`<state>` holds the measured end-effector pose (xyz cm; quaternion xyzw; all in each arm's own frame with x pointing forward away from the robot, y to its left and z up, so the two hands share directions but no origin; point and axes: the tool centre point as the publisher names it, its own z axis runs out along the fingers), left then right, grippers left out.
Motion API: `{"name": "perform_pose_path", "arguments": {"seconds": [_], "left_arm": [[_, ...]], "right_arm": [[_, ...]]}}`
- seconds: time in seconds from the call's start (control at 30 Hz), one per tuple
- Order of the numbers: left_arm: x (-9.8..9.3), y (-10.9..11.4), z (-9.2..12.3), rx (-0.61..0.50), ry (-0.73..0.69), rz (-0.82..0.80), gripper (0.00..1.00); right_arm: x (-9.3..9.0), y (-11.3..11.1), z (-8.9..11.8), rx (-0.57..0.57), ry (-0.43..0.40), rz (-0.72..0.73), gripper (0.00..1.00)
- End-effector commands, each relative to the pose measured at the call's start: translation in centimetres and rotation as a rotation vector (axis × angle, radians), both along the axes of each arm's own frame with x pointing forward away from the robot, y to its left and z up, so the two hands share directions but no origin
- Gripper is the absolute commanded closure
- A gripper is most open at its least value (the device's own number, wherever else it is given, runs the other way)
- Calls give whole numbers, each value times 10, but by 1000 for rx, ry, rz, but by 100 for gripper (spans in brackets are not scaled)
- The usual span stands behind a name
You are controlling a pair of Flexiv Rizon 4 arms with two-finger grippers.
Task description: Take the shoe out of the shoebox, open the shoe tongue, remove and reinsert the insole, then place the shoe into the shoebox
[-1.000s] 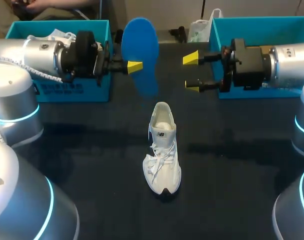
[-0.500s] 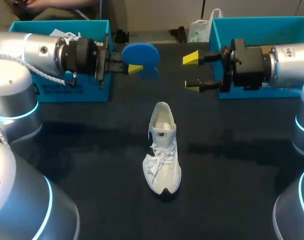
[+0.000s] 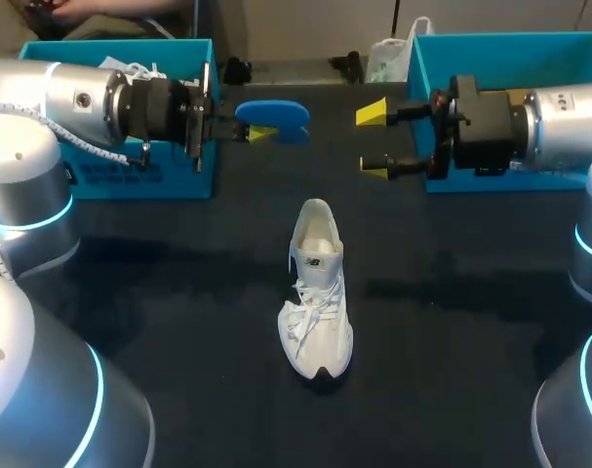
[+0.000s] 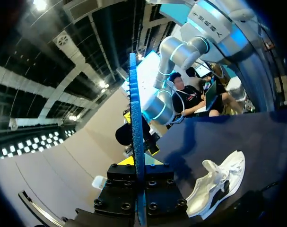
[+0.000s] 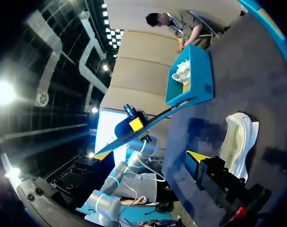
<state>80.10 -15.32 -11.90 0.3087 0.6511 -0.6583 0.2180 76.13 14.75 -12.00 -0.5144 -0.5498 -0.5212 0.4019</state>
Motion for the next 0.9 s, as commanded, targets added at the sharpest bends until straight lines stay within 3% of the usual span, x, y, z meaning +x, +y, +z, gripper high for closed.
{"name": "perform_pose_path", "arguments": {"seconds": [0.03, 0.33, 0.9], "left_arm": [[1, -2, 1, -3, -106, 9, 100], [4, -2, 2, -7, -362, -1, 100], [9, -12, -11, 10, -712, -3, 100]], "right_arm": [[-1, 2, 0, -3, 1, -3, 0], [-1, 2, 0, -3, 1, -3, 0], [1, 8, 1, -4, 7, 18, 0]]}}
